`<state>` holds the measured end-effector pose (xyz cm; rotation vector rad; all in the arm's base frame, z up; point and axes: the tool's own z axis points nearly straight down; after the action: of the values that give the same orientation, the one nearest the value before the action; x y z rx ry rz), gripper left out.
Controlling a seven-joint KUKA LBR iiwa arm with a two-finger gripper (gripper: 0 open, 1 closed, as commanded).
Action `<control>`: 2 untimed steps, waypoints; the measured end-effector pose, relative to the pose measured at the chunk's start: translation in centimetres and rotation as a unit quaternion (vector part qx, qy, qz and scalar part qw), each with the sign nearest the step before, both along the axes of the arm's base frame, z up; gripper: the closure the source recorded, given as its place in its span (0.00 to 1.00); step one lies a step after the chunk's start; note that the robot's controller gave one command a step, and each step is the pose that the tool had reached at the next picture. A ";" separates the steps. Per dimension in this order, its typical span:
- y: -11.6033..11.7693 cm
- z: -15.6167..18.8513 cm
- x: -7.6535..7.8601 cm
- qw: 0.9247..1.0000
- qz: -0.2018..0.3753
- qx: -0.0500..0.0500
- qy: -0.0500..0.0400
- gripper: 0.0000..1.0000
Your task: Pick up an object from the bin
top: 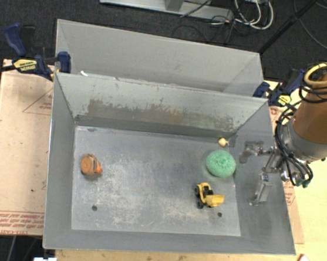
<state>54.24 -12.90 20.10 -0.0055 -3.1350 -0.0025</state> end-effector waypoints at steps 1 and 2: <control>0.1 0.5 0.1 1.000 0.001 -0.001 -0.004 0.00; 1.2 -4.0 0.0 1.000 -0.001 -0.002 -0.008 0.00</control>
Offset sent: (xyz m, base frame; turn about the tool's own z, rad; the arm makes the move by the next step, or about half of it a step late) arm -0.0060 0.0287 -0.1077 0.0082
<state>54.25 -11.72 16.06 -0.0079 -3.1502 0.0027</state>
